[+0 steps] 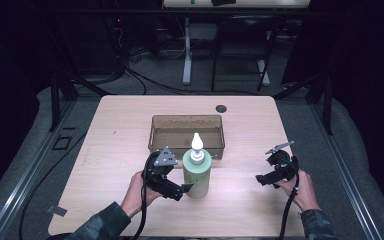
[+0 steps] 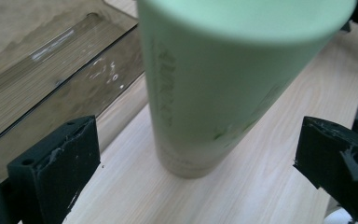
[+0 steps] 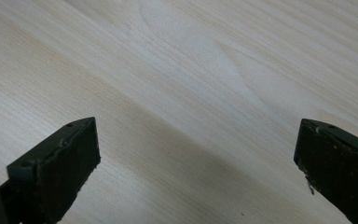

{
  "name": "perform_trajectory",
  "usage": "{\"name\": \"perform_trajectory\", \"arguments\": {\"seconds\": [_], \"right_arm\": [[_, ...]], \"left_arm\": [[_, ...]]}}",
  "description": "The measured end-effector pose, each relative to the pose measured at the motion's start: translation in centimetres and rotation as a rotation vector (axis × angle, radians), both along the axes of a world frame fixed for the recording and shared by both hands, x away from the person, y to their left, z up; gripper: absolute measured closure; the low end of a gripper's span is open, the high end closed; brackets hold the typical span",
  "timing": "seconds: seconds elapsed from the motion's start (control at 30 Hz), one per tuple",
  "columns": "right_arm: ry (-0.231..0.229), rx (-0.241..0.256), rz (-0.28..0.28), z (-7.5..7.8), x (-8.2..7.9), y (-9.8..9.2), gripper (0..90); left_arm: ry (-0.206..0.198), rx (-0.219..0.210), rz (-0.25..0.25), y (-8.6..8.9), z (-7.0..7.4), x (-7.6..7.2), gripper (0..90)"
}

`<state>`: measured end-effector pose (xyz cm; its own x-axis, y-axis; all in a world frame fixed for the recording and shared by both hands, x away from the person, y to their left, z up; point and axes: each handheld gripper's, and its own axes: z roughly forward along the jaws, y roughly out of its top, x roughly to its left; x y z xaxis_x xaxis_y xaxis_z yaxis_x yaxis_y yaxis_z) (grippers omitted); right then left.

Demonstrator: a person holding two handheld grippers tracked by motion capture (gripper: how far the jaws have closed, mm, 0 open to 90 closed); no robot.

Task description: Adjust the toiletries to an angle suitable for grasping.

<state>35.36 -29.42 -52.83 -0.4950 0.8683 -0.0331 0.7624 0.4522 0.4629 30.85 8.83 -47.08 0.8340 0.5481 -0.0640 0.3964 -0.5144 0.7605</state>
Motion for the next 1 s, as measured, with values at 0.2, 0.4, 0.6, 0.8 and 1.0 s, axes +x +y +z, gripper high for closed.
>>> {"name": "perform_trajectory", "arguments": {"seconds": [0.2, 0.4, 0.6, 0.8, 1.0], "right_arm": [[-0.003, 0.008, 0.005, 0.1, -0.1, 0.0, 0.0], [-0.005, 0.017, 0.013, 0.1, 0.0, -0.2, 0.0], [-0.004, 0.028, 0.015, 0.2, -0.1, -0.2, 0.0], [-0.002, 0.027, 0.014, 0.2, -0.1, -0.3, 0.0], [-0.012, 0.03, 0.023, 0.3, -0.1, -0.2, 0.0]], "left_arm": [[-0.032, -0.039, 0.009, -1.2, 0.5, 0.1, 0.0], [-0.072, -0.064, 0.027, -2.2, 1.0, 0.2, 0.0], [-0.071, -0.056, 0.019, -3.3, 0.9, 0.6, 0.0], [-0.071, -0.037, 0.018, -3.8, 0.7, 0.9, 9.1], [-0.069, -0.025, -0.001, -3.7, 0.8, 1.1, 11.8]]}}
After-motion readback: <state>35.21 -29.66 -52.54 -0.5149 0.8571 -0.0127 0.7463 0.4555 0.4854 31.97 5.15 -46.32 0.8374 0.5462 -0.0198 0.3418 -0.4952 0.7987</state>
